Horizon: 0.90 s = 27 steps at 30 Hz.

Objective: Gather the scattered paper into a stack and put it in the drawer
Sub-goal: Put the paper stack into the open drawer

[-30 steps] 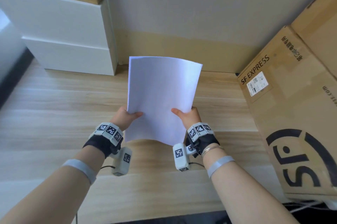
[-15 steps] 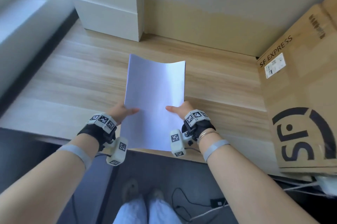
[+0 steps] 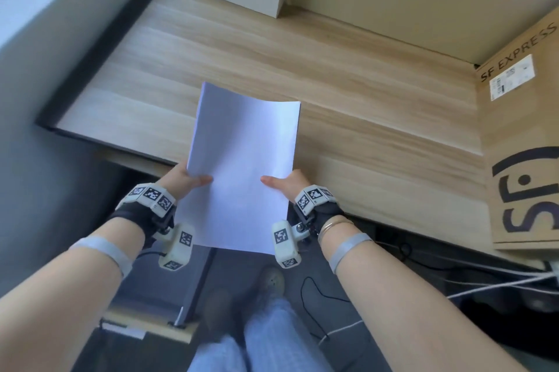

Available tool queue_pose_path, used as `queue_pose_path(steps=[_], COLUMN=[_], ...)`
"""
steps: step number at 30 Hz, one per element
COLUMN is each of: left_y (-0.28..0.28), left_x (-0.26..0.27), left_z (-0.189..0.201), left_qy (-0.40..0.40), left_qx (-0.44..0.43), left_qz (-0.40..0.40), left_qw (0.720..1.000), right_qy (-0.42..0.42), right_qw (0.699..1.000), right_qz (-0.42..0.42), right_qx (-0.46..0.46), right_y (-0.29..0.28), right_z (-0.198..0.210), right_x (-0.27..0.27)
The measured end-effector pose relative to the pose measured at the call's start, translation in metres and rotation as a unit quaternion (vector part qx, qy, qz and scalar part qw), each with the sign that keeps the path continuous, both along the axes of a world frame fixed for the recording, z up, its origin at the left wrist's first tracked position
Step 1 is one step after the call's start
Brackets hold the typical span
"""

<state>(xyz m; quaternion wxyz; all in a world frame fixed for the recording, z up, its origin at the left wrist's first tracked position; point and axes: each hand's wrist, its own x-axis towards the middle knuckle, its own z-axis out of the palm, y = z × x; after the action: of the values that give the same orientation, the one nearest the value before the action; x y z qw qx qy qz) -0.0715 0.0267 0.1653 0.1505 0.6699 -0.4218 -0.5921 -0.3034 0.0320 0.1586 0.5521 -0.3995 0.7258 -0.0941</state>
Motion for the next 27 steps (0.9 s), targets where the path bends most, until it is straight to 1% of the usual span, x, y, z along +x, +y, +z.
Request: queue_pose_path(steps=[2, 5, 7, 9, 13, 16, 18, 20, 23, 27], left_y=[0.014, 0.032, 0.045, 0.058, 0.085, 0.101, 0.109, 0.115, 0.119, 0.111], left_x=[0.025, 0.065, 0.086, 0.103, 0.14, 0.168, 0.183, 0.195, 0.206, 0.214], left_z=[-0.004, -0.016, -0.017, -0.016, -0.029, -0.046, -0.058, -0.073, -0.094, -0.124], left_qy=[0.005, 0.005, 0.009, 0.01, 0.004, -0.008, -0.017, -0.027, -0.045, -0.072], left_qx=[0.007, 0.022, 0.035, 0.04, 0.055, 0.072, 0.09, 0.114, 0.137, 0.153], left_qz=[0.005, 0.008, 0.013, 0.023, 0.039, 0.047, 0.055, 0.056, 0.047, 0.023], left_qw=[1.0, 1.0, 0.999, 0.999, 0.998, 0.996, 0.994, 0.992, 0.988, 0.985], right_qy=[-0.018, -0.071, -0.108, -0.126, -0.129, -0.104, -0.105, -0.109, -0.117, -0.099], right_qw=[1.0, 0.997, 0.993, 0.992, 0.991, 0.992, 0.99, 0.988, 0.985, 0.989], right_qz=[-0.004, -0.025, -0.029, -0.014, 0.027, 0.063, 0.073, 0.082, 0.074, 0.027], right_qx=[-0.011, -0.035, -0.025, -0.013, 0.014, 0.034, 0.058, 0.079, 0.103, 0.103], right_y=[0.014, 0.031, 0.042, 0.051, 0.071, 0.085, 0.094, 0.102, 0.108, 0.108], right_z=[-0.005, -0.01, -0.012, -0.012, -0.028, -0.059, -0.083, -0.095, -0.109, -0.145], right_x=[0.018, 0.044, 0.062, 0.081, 0.12, 0.148, 0.163, 0.175, 0.186, 0.192])
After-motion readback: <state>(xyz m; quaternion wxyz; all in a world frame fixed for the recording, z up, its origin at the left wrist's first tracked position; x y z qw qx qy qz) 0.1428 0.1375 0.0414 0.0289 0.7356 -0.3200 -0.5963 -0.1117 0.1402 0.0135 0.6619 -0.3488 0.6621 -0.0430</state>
